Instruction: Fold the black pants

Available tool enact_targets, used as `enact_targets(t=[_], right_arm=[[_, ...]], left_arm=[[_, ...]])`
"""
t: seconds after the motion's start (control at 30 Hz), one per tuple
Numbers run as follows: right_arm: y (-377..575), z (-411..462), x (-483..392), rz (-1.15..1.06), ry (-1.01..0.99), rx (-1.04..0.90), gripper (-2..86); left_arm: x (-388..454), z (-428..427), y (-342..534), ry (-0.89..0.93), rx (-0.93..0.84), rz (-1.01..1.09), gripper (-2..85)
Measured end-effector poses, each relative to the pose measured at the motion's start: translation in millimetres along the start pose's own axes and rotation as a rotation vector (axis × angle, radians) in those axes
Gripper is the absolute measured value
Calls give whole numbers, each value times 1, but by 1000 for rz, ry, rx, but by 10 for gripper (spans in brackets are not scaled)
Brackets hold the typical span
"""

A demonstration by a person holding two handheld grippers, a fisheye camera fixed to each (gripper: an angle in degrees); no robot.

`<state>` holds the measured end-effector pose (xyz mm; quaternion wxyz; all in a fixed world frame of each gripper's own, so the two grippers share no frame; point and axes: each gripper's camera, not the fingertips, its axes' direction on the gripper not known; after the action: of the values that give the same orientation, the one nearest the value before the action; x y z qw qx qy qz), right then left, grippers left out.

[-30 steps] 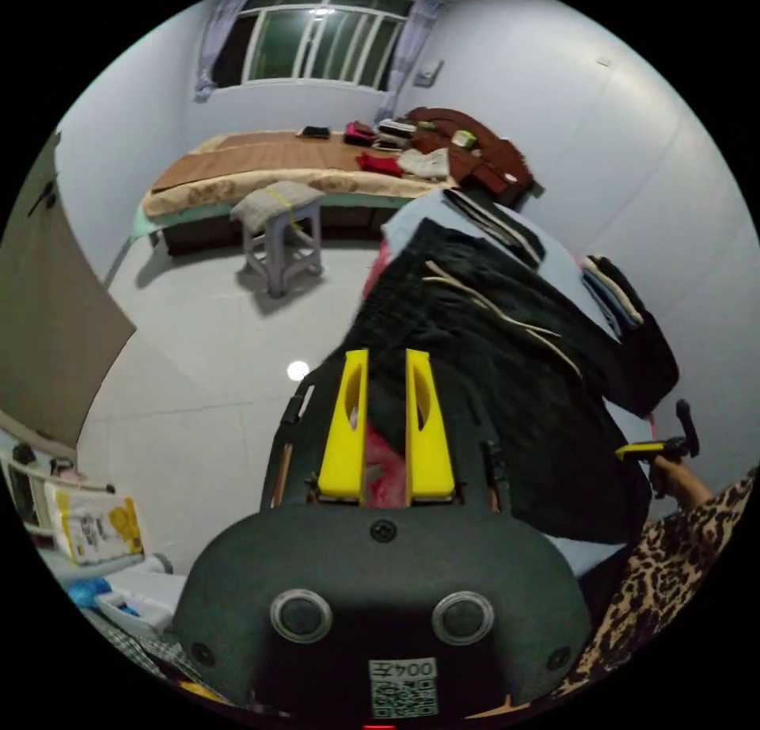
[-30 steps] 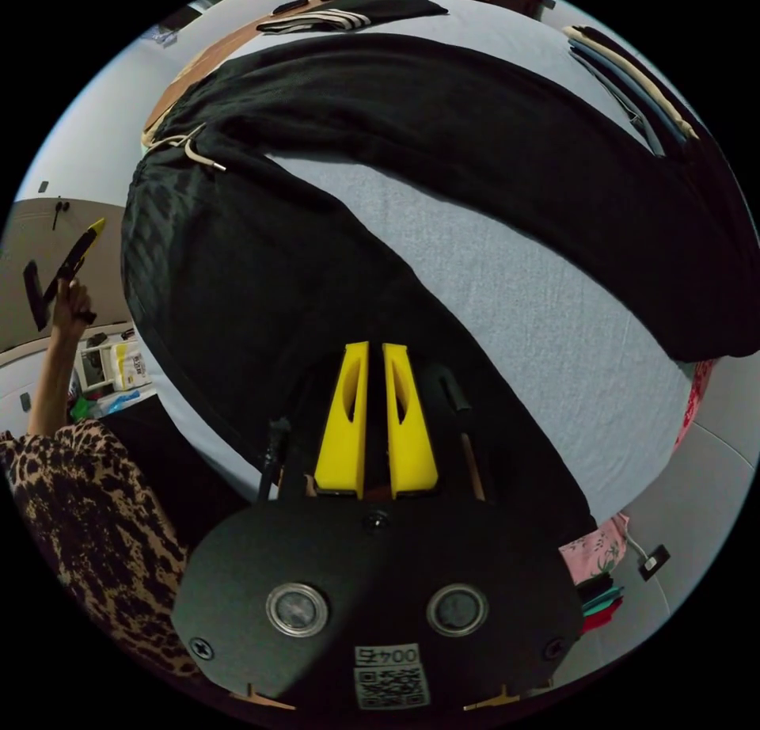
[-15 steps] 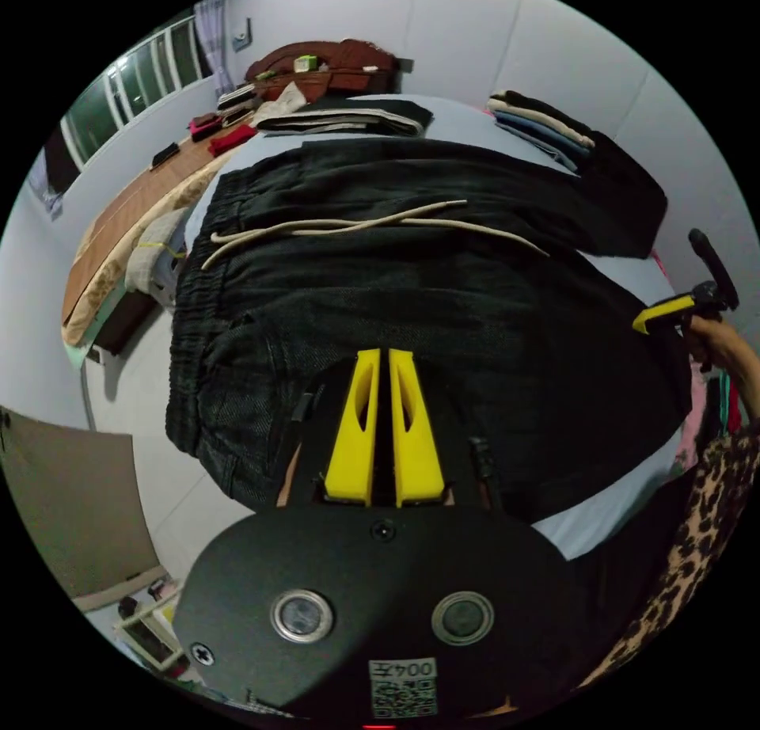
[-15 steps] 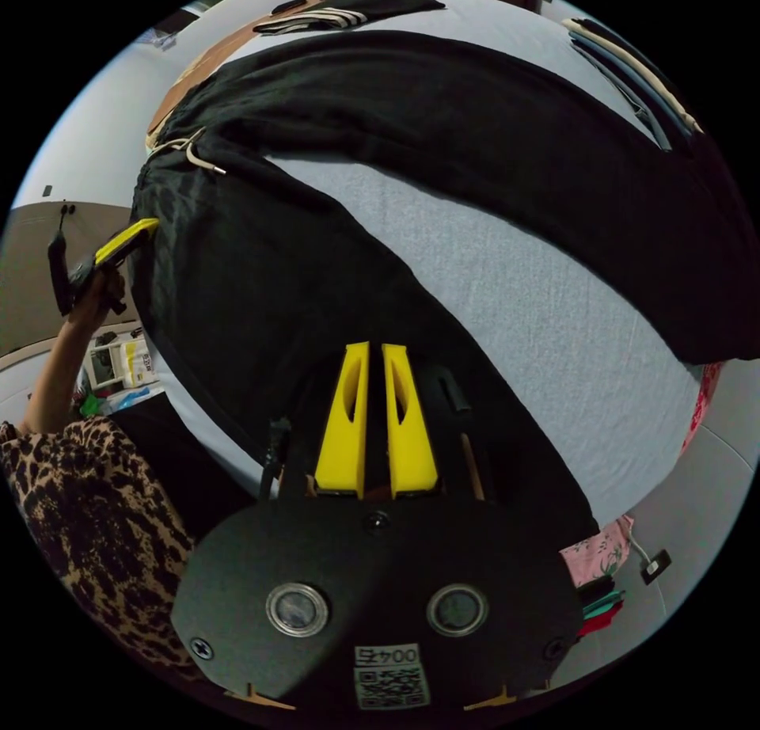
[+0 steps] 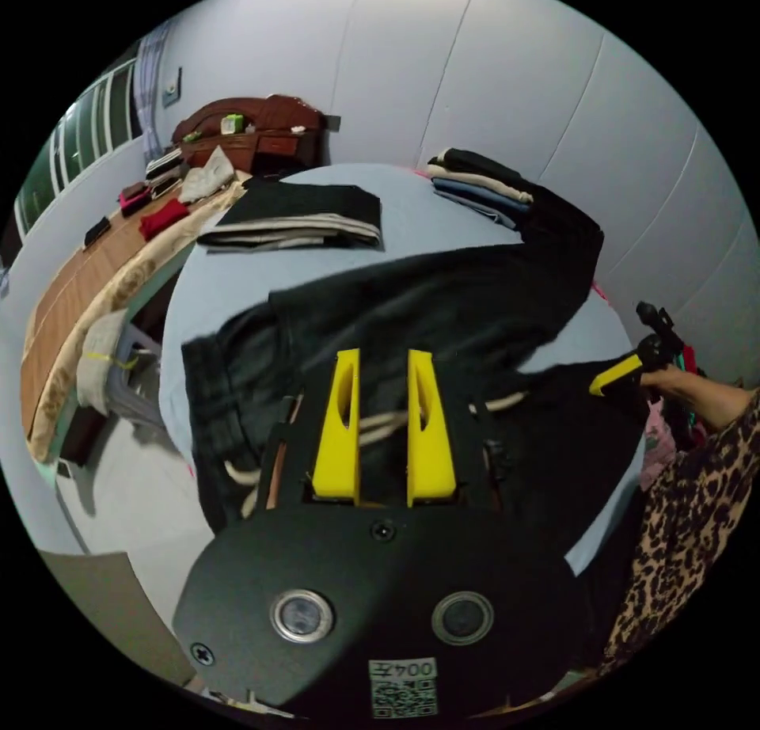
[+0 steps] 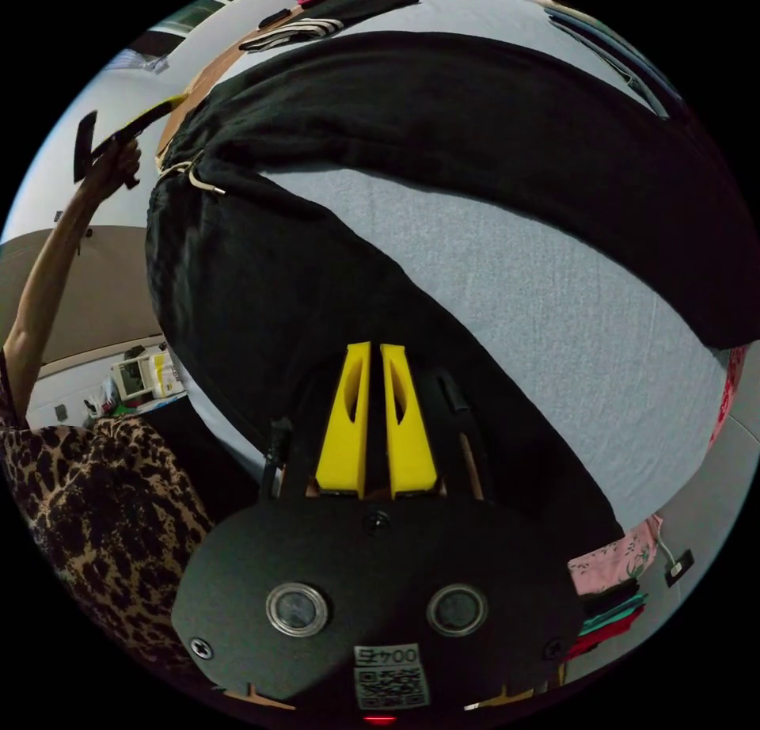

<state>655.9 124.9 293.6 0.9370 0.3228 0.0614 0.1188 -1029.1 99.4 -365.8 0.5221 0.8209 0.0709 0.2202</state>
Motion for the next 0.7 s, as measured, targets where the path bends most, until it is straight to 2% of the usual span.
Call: enact_targets(t=[0.17, 0.47, 0.7], right_arm=[[-2, -13, 15, 15, -24, -11, 37], [-6, -38, 23, 43, -33, -13, 32], [-14, -58, 14, 42, -17, -31, 27]], left_arm=[[-9, 76, -74, -41, -156, 148, 125], [-5, 170, -113, -8, -375, 308, 127], [-6, 185, -113, -1, -353, 291, 120]])
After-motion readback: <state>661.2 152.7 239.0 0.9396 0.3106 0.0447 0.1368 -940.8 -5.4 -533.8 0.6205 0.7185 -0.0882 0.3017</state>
